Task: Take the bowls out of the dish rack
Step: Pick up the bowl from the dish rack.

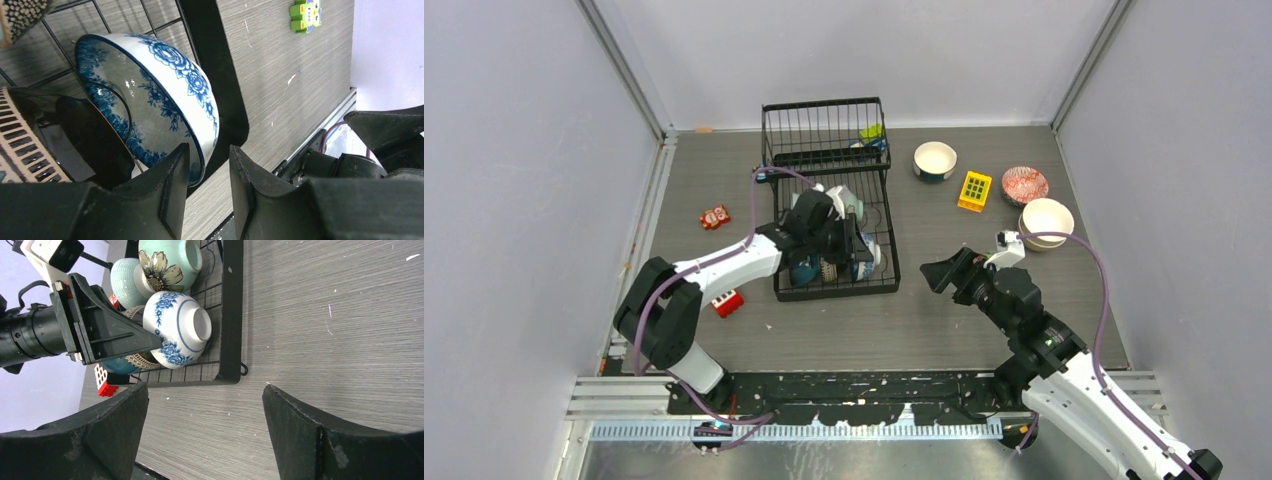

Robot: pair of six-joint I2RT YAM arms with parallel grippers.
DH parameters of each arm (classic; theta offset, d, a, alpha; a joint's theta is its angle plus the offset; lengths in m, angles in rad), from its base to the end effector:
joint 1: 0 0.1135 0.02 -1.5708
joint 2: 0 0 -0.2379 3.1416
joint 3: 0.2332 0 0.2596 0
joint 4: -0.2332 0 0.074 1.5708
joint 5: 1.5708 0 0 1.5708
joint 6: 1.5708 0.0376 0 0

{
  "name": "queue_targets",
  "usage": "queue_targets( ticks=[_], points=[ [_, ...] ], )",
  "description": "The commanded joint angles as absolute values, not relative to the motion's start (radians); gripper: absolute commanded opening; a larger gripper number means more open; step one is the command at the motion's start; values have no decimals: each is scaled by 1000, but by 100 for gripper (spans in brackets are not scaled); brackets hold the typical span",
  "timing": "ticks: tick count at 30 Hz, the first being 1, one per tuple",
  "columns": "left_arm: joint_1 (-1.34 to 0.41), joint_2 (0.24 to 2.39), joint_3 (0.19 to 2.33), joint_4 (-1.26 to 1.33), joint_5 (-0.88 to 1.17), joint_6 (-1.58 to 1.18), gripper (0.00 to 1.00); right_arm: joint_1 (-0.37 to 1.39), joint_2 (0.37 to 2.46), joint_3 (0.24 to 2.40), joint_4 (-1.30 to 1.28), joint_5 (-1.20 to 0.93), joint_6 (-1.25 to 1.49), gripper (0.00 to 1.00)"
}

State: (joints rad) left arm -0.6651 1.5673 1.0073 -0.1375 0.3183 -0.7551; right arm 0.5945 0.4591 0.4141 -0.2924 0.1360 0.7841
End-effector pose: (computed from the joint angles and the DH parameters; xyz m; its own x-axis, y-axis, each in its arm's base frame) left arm 0.2674 -0.2247 0.1976 -0.8991 -0.1221 -0.4204 0.2179 0.7081 -0.6717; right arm 0.1410 0.0892 0.2307 -0.5112 0.4990 -0.6998 -0.1242 0.7628 0.6346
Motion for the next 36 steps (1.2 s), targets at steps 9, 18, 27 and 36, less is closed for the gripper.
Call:
queue_targets(
  ticks=[9,18,27,36],
  points=[
    [-646,1563,948,55,398,-766,27,597,463,419,-258,137,776,88],
    [-629,1540,898,124,399,-779,5,597,466,413,-257,137,778,87],
    [-627,1487,887,191,426,-784,0,598,479,411,-246,135,777,87],
    [-624,1444,882,212,437,-781,0,597,476,413,-245,137,776,87]
  ],
)
